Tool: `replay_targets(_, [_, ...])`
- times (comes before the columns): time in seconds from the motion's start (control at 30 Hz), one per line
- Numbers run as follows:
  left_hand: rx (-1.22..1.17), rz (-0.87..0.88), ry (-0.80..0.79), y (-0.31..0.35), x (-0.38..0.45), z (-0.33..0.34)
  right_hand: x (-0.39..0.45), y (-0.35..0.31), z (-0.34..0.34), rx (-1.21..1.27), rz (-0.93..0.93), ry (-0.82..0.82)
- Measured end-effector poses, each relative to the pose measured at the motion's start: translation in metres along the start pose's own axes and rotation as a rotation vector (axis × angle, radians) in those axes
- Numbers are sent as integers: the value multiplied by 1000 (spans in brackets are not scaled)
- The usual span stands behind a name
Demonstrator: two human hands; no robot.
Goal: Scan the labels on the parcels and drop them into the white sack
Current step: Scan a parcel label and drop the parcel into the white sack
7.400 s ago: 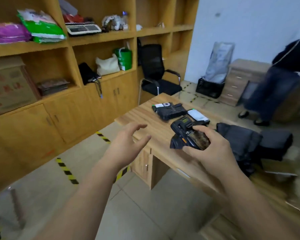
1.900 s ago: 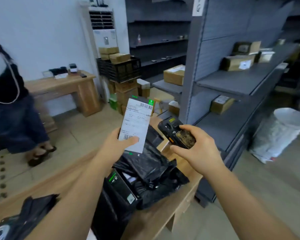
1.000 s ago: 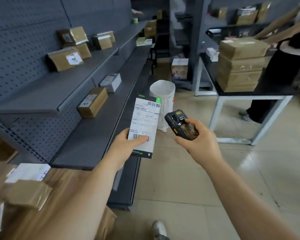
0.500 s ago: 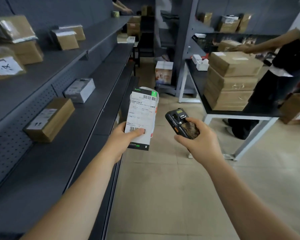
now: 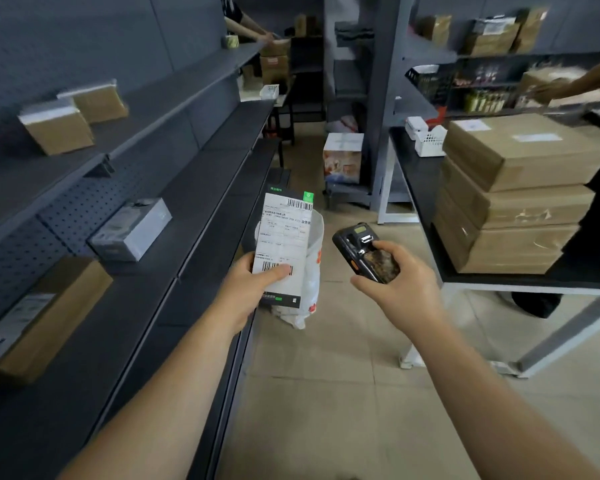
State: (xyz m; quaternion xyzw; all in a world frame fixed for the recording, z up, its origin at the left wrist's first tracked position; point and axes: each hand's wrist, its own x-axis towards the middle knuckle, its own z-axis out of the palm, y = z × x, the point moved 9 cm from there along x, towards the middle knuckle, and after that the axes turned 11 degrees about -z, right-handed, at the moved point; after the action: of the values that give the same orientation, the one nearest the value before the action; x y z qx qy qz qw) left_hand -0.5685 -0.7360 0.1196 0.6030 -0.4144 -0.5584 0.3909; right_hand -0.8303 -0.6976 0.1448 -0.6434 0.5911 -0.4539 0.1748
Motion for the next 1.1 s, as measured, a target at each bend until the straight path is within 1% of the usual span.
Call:
replay_targets(0.13, [6,22,12,34,55,24,67,22,0,-12,-37,-26])
replay_targets(0.27, [0,-13,50,38,105,31,117,49,19,39,-21,-54])
replay_targets(0.43, [15,-66,74,33,176,22,172,94,65,66,74,-117])
replay_targets(0.57, [13,-116,88,28,252,7,223,121,110,51,101,-145])
replay_targets(0.73, [-9,-180,54,31,360,-13,298,147,164,-19,127,-179])
replay_targets(0.83, [-13,-257,15,26,421,-21,339,162,191,-61,155,-194])
replay_targets(0.97, [10,-351,-34,11,487,-22,373,192,225,-87,223,-215])
replay_targets(1.1, [8,-441,-94,5,534,-13,395,219,254,-92,267,-254])
